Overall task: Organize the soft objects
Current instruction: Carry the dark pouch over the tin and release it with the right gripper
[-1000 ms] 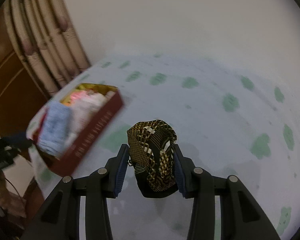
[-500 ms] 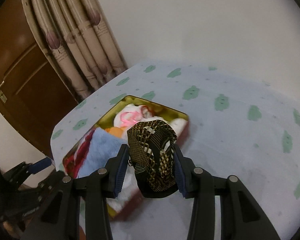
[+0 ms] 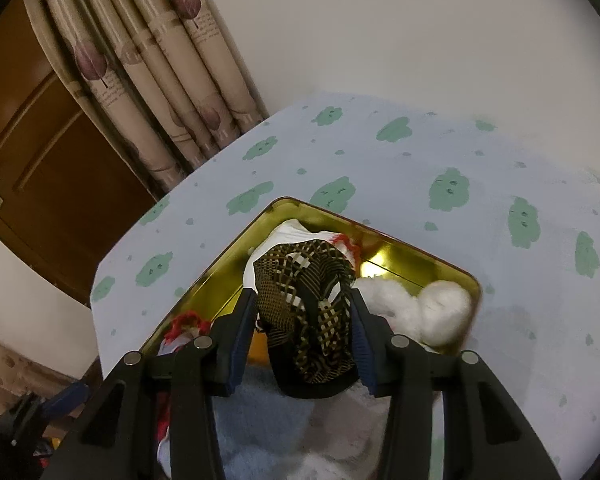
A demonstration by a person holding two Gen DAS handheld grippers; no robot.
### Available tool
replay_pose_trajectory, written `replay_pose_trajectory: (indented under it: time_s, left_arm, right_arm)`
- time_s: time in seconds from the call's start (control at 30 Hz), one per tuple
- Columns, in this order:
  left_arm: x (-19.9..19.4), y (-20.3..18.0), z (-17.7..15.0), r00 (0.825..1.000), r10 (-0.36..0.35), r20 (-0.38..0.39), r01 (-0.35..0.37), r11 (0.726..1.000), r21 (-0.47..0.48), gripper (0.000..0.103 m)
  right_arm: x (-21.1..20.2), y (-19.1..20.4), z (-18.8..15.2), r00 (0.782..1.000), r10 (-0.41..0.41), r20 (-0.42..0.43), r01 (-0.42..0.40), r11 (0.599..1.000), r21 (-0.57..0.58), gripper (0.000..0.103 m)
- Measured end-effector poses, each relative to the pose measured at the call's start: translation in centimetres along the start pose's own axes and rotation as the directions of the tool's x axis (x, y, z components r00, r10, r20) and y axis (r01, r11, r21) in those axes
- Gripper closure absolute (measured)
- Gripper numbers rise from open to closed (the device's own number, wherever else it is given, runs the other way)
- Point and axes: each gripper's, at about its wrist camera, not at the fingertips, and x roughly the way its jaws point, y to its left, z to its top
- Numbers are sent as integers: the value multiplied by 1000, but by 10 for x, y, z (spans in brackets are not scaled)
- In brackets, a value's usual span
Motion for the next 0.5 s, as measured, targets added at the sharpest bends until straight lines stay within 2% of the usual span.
replay_pose_trajectory:
  time_s: [0.27,0.33,0.37,0.4,0.5]
  left_arm:
    - [8,9,2,999,-24,-37,23,999,-44,44]
    - [9,8,1,999,-19,-35,17,999,-40,44]
    - [9,7,1,999,-14,-33,13,999,-33,44]
    - [9,6,1,1000,-10,-29,9,1000,-29,44]
    - [7,4,0,1000,-10,-18,10,1000,-20,44]
  right_arm:
    - [18,18,-3,998,-69,-1,68,992,-110,51]
    - [17,16,-2,997,-72,-1,71,993,-99,38]
    - [15,14,-2,998,-67,2,67,994,-90,23]
    - [10,14,-1,998,-66,17,67,994,-83,15]
    - [-7,17,-1,991,-109,83,118,988,-104,7]
